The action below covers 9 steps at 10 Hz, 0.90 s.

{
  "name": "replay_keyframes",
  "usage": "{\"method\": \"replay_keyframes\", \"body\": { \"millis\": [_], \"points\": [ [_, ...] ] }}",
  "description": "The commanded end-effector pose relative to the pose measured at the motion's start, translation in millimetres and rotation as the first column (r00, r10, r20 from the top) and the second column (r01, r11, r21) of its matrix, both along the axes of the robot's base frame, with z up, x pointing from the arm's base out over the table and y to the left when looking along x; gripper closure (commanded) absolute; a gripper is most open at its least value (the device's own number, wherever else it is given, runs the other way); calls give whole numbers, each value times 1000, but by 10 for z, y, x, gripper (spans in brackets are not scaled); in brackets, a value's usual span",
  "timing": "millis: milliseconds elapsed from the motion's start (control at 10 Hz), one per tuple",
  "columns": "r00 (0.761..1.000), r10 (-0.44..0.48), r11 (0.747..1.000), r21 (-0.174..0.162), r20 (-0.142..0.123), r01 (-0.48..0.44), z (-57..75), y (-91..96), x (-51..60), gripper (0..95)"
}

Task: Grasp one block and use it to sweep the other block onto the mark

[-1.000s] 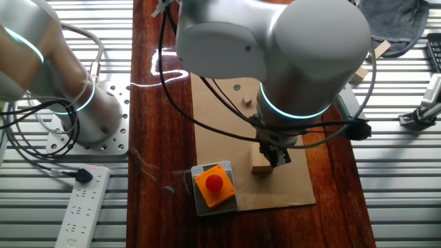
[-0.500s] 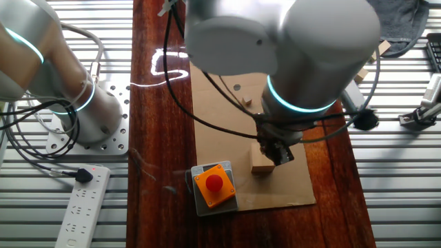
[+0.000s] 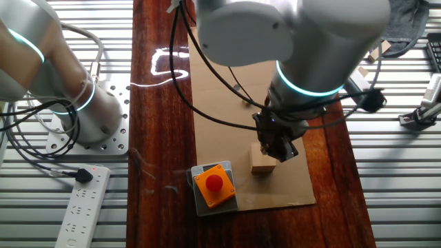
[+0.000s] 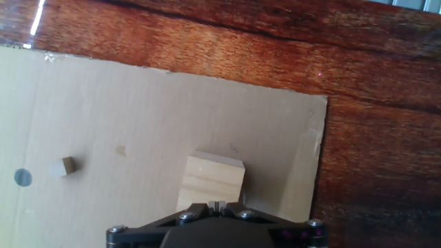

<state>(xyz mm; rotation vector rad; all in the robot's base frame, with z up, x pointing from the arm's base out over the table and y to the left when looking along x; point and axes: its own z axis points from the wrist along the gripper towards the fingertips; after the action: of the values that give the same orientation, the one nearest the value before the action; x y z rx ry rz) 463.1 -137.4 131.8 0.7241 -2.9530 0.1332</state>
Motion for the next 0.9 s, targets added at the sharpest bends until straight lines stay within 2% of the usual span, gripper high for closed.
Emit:
{"method": "replay_keyframes", "body": {
  "millis": [100, 400, 600, 900],
  "points": [
    [999, -41, 999, -1, 6, 41, -4, -7, 5, 950],
    [1000, -21, 1000, 12, 13, 20, -4, -7, 5, 950],
    [999, -37, 999, 7, 0, 37, -4, -7, 5, 950],
    [1000, -24, 1000, 11, 5, 24, -4, -7, 5, 950]
  ]
}}
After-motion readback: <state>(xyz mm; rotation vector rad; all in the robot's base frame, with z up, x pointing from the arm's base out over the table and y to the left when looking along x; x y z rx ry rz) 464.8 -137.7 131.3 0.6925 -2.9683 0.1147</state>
